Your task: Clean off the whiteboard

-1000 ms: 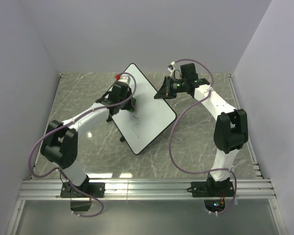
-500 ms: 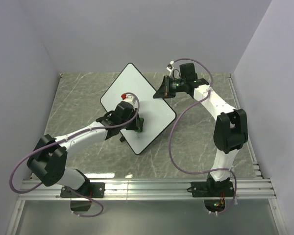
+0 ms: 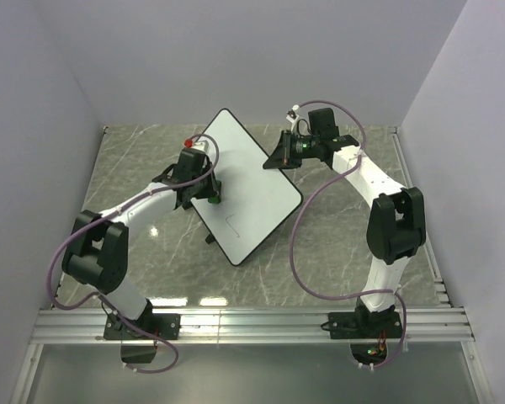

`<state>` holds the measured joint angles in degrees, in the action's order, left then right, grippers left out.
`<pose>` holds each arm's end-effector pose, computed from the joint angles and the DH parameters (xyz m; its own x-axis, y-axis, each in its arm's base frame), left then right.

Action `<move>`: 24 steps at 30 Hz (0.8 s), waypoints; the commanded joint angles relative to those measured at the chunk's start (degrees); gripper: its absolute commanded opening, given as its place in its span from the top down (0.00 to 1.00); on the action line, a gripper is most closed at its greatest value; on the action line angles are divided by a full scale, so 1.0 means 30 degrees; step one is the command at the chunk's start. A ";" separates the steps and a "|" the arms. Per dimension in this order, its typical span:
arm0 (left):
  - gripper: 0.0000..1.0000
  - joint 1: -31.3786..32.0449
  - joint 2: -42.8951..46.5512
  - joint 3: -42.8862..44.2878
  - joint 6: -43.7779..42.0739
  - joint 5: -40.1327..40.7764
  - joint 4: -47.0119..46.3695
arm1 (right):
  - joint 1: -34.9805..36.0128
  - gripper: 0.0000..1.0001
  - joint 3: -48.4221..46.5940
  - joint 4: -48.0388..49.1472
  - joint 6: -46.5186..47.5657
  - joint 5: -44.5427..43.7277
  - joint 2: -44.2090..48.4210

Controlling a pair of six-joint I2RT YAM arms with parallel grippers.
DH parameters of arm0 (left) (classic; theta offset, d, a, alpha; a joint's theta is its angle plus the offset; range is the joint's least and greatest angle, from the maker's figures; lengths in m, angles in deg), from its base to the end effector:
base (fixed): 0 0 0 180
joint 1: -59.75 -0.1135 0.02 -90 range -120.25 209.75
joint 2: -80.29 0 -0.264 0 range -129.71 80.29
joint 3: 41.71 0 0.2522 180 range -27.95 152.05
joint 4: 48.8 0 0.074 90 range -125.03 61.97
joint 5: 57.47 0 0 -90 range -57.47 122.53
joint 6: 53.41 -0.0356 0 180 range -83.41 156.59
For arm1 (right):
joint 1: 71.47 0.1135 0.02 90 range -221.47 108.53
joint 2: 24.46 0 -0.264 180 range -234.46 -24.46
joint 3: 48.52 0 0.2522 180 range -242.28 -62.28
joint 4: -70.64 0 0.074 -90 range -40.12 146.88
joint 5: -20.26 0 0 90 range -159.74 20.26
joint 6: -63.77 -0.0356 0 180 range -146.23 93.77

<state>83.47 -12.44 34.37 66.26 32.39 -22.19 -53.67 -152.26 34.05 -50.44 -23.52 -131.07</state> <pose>0.3241 -0.1425 0.2298 -0.7451 -0.2133 -0.6319 0.0404 0.9313 -0.3619 0.3954 0.1539 0.2912 -0.8563 0.0231 -0.5160 -0.4288 0.5251 0.7351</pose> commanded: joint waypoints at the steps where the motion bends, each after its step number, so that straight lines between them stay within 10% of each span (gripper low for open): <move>1: 1.00 0.1200 -0.0149 -0.0409 -0.0428 -0.1271 -0.0267 | 0.1126 1.00 -0.0096 -0.0739 -0.0690 0.1092 0.1054; 10: 1.00 0.5302 0.4272 -0.6762 0.3348 -0.0859 -0.1992 | 0.1097 1.00 0.0313 0.2186 -0.3238 0.1938 0.0732; 24: 1.00 0.7501 0.5421 -0.7358 0.4289 -0.0921 -0.2875 | 0.1244 1.00 0.0899 0.2630 -0.3533 0.2144 0.0731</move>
<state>104.17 4.35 12.28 78.04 33.81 -28.77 -53.43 -150.05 40.68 -55.51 -22.06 -130.98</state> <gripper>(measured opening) 0.287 0.111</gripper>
